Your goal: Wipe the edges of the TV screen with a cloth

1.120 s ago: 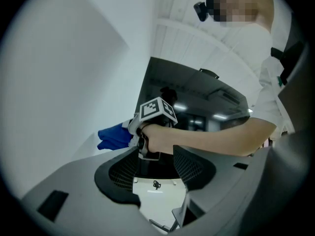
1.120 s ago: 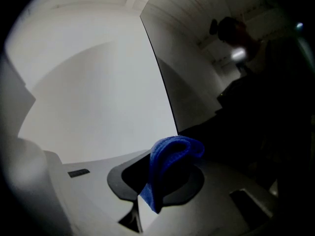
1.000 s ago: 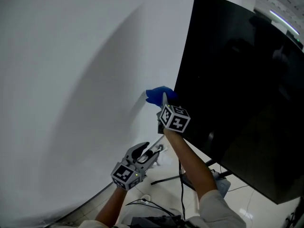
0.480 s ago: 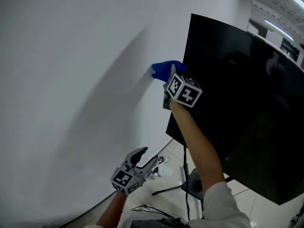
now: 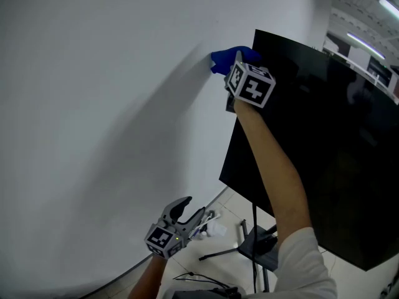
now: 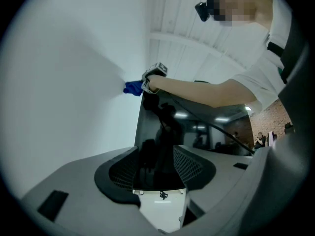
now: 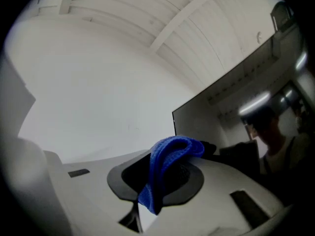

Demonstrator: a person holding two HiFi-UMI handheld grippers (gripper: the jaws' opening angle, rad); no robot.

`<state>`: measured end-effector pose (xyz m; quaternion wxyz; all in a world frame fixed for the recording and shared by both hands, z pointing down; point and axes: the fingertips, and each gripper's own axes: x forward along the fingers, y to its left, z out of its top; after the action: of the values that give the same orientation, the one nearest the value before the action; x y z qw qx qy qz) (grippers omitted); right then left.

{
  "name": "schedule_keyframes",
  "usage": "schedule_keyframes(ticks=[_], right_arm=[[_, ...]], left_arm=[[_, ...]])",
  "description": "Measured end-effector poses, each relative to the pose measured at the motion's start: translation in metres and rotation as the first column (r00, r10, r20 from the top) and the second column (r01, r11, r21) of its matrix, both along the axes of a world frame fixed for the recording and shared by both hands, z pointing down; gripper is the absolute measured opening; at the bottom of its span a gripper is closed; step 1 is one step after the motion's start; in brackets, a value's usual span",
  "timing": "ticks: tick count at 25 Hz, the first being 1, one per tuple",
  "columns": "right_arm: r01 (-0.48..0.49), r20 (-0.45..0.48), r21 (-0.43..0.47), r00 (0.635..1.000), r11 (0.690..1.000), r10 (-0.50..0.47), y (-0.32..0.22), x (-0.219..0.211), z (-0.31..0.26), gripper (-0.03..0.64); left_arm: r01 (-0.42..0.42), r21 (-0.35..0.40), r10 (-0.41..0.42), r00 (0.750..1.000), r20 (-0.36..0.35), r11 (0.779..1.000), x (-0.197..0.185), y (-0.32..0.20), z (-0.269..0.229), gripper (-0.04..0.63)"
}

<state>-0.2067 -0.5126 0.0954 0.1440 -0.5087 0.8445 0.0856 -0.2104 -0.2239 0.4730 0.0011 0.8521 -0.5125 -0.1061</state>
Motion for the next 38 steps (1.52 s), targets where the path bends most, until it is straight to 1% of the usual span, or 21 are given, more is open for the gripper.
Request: schedule_keyframes(ticks=[2, 3, 6, 7, 9, 12, 14, 16, 19, 21, 24, 26, 28, 31, 34, 38], right_arm=[[-0.022, -0.029, 0.036, 0.999, 0.999, 0.024, 0.004, -0.001, -0.021, 0.066], [-0.031, -0.039, 0.055, 0.999, 0.998, 0.033, 0.006, 0.0, -0.033, 0.066], [-0.04, -0.044, 0.083, 0.998, 0.996, 0.044, 0.006, 0.005, -0.073, 0.066], [-0.039, -0.04, 0.085, 0.998, 0.996, 0.042, 0.005, 0.01, -0.087, 0.066], [-0.037, -0.039, 0.099, 0.998, 0.994, 0.041, 0.006, 0.018, -0.111, 0.066], [-0.047, -0.041, 0.155, 0.998, 0.987, 0.054, 0.028, 0.021, -0.125, 0.066], [-0.058, -0.047, 0.19, 0.997, 0.98, 0.068, 0.046, 0.023, -0.132, 0.066], [-0.069, -0.059, 0.215, 0.995, 0.974, 0.083, 0.064, 0.037, -0.137, 0.066], [-0.084, -0.08, 0.235, 0.991, 0.968, 0.105, 0.084, 0.073, -0.139, 0.066], [-0.115, -0.093, 0.254, 0.985, 0.96, 0.142, 0.096, 0.102, -0.141, 0.066], [-0.195, -0.093, 0.293, 0.969, 0.936, 0.23, 0.114, 0.157, -0.15, 0.066], [-0.235, -0.089, 0.297, 0.958, 0.926, 0.272, 0.121, 0.193, -0.152, 0.066], [-0.278, -0.08, 0.289, 0.947, 0.916, 0.312, 0.128, 0.232, -0.151, 0.067], [-0.36, -0.058, 0.286, 0.918, 0.888, 0.391, 0.146, 0.3, -0.148, 0.067], [-0.435, -0.036, 0.299, 0.885, 0.85, 0.465, 0.173, 0.367, -0.143, 0.067], [-0.538, 0.0, 0.313, 0.824, 0.783, 0.566, 0.215, 0.457, -0.139, 0.067]], left_arm=[[-0.01, 0.013, 0.009, 0.999, 0.035, 1.0, 0.0, -0.001, 0.014, 0.213], [-0.011, 0.017, 0.011, 0.999, 0.04, 1.0, 0.001, -0.001, 0.015, 0.213], [0.0, 0.011, 0.0, 1.0, -0.006, 1.0, 0.006, -0.003, -0.007, 0.213], [0.003, 0.012, -0.002, 1.0, -0.007, 1.0, 0.009, -0.006, -0.013, 0.213], [0.002, 0.016, -0.002, 1.0, 0.011, 1.0, 0.013, -0.012, -0.013, 0.213], [-0.001, -0.001, 0.001, 0.999, -0.037, 1.0, 0.014, -0.007, -0.011, 0.213], [-0.028, 0.005, 0.028, 0.999, -0.028, 1.0, 0.011, -0.008, 0.003, 0.213], [-0.067, 0.012, 0.067, 0.998, -0.006, 0.998, 0.021, -0.008, 0.005, 0.213], [-0.134, 0.03, 0.132, 0.99, 0.05, 0.991, 0.053, -0.014, 0.002, 0.213], [-0.187, 0.038, 0.184, 0.981, 0.067, 0.982, 0.078, -0.017, 0.001, 0.213], [-0.265, 0.027, 0.263, 0.964, 0.044, 0.964, 0.114, -0.015, -0.01, 0.213], [-0.306, 0.021, 0.306, 0.952, 0.034, 0.952, 0.134, -0.015, -0.009, 0.213], [-0.354, 0.025, 0.352, 0.934, 0.052, 0.935, 0.156, -0.016, -0.003, 0.213], [-0.437, 0.029, 0.435, 0.898, 0.064, 0.899, 0.196, -0.012, -0.009, 0.213], [-0.522, 0.03, 0.516, 0.85, 0.107, 0.853, 0.235, -0.005, -0.009, 0.213], [-0.595, 0.027, 0.592, 0.802, 0.073, 0.803, 0.283, 0.002, -0.016, 0.213]])
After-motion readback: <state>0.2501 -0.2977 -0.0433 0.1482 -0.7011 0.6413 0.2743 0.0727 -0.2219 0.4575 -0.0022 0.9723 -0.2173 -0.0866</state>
